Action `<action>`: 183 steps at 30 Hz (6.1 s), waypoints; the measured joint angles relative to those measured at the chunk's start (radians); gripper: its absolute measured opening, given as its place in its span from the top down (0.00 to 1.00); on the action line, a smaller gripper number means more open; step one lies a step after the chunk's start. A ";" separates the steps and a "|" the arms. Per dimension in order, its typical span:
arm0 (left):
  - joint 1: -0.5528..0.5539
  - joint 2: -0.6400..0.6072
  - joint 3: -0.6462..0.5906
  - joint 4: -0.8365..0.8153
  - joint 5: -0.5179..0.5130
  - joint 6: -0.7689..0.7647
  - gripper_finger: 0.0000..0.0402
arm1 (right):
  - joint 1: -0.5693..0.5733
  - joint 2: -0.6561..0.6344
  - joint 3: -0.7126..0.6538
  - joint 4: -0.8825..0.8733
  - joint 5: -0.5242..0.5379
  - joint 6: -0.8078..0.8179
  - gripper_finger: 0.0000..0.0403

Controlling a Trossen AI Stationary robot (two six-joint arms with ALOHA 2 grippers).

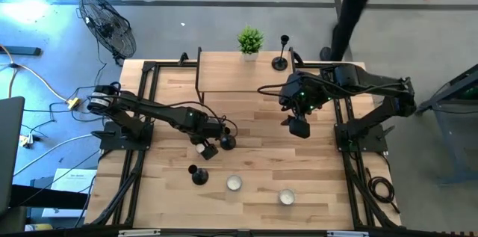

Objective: Pick & Place candle stick holders
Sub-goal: Put the purple pink scented candle on the shelf

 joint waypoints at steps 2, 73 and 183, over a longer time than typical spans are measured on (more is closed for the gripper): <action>0.000 0.000 0.000 0.000 0.000 0.000 0.04 | 0.000 0.000 0.000 0.000 0.000 -0.004 0.40; -0.024 0.078 -0.062 0.090 -0.011 -0.220 0.04 | 0.000 0.000 0.000 0.037 -0.002 0.038 0.40; -0.023 0.078 -0.147 0.203 0.021 -0.243 0.27 | 0.000 0.000 0.000 0.059 -0.002 0.032 0.40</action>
